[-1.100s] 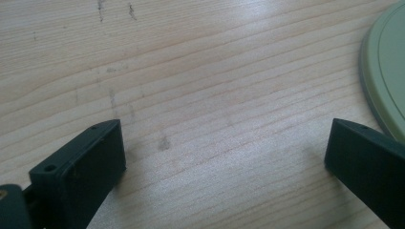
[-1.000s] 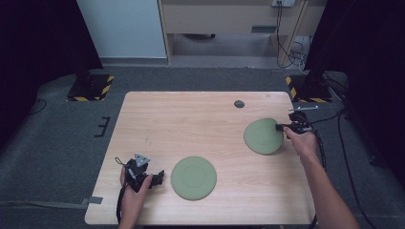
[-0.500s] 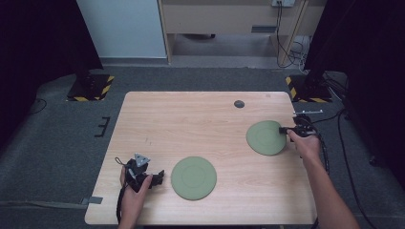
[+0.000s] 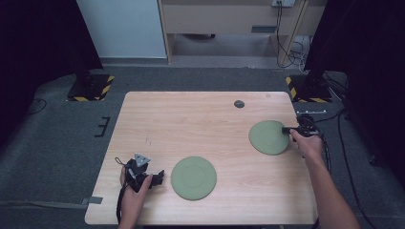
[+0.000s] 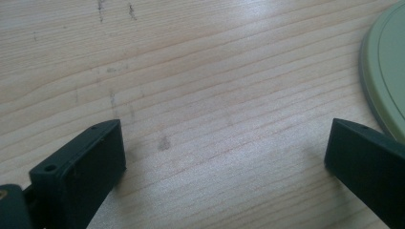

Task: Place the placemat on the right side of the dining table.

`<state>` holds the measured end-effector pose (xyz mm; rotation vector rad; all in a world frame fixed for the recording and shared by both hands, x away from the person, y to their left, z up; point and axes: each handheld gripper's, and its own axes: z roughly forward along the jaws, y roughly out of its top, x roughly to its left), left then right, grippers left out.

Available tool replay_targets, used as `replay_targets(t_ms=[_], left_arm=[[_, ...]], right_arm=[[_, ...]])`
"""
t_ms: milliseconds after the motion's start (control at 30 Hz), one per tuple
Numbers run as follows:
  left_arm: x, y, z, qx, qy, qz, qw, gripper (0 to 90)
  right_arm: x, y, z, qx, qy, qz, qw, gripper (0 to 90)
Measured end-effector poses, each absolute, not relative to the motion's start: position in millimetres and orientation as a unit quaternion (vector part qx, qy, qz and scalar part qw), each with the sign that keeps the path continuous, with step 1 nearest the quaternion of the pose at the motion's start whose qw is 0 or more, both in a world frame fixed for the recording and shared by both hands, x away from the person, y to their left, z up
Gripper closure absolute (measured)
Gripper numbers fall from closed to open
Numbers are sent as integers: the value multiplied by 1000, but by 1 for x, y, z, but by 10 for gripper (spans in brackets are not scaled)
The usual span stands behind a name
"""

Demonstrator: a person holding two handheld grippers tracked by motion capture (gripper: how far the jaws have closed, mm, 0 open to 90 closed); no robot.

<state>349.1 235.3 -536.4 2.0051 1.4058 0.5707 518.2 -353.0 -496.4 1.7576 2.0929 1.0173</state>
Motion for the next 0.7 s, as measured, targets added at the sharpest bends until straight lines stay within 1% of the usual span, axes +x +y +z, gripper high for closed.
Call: replay_targets(t_ms=[700], left_arm=[[349,235,-536,757,533,217,308,0]], right_arm=[[513,-361,-498,601,709,350,114,837]])
